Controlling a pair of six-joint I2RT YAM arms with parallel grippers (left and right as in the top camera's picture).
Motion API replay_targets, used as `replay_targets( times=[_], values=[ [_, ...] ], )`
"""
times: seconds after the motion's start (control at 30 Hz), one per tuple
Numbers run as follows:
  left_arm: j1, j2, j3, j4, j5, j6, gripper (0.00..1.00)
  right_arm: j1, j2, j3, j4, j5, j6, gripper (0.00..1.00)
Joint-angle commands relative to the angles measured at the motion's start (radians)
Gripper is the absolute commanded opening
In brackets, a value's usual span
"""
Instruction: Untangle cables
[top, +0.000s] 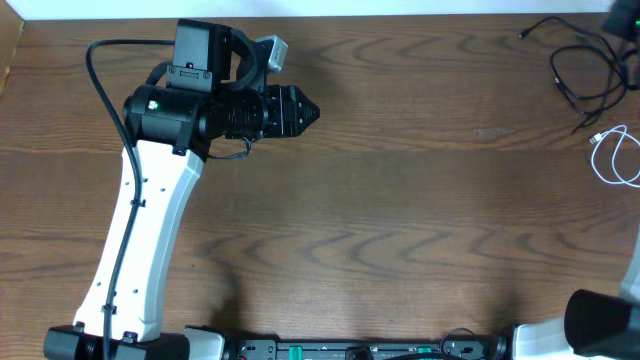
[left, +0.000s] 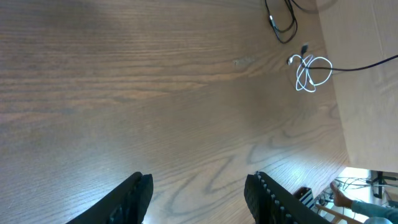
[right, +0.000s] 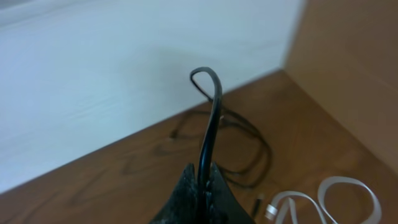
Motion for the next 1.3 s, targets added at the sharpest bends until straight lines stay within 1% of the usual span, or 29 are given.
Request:
replay_targets(
  times=[0.0, 0.3, 0.4, 0.5, 0.63, 0.67, 0.8, 1.0, 1.03, 1.2, 1.27],
  values=[
    [0.0, 0.004, -0.011, -0.003, -0.01, 0.024, 0.53, -0.069, 0.046, -0.002, -0.012, 0.01, 0.09, 0.01],
    [0.0, 0.004, -0.011, -0.003, -0.01, 0.024, 0.53, -0.147, 0.225, -0.002, -0.034, -0.012, 0.09, 0.01],
    [0.0, 0.004, -0.011, -0.003, -0.01, 0.024, 0.53, -0.184, 0.298, -0.002, -0.05, -0.012, 0.121, 0.01],
    [0.0, 0.004, -0.011, -0.003, -0.01, 0.024, 0.53, -0.227, 0.337, -0.002, -0.069, -0.013, 0.163, 0.01],
    [0.0, 0.004, -0.011, -0.003, -0.01, 0.024, 0.53, -0.3, 0.351, -0.002, -0.079, -0.012, 0.166, 0.01],
    [0.0, 0.004, -0.011, -0.003, -0.01, 0.024, 0.53, -0.338, 0.347, -0.002, -0.082, -0.014, 0.164, 0.01],
    [0.0, 0.004, -0.011, 0.005, -0.01, 0.024, 0.53, -0.456, 0.338, -0.002, -0.095, -0.124, 0.172, 0.01],
    [0.0, 0.004, -0.011, 0.016, -0.01, 0.024, 0.53, -0.575, 0.339, -0.002, -0.118, -0.32, 0.175, 0.01],
    [0.0, 0.004, -0.011, 0.018, -0.01, 0.024, 0.53, -0.594, 0.339, -0.002, -0.122, -0.377, 0.174, 0.01],
    [0.0, 0.004, -0.011, 0.02, -0.01, 0.024, 0.53, -0.612, 0.338, -0.002, -0.167, -0.552, 0.151, 0.01],
    [0.0, 0.004, -0.011, 0.02, -0.009, 0.024, 0.53, -0.611, 0.336, -0.002, -0.201, -0.588, 0.148, 0.01]
  ],
)
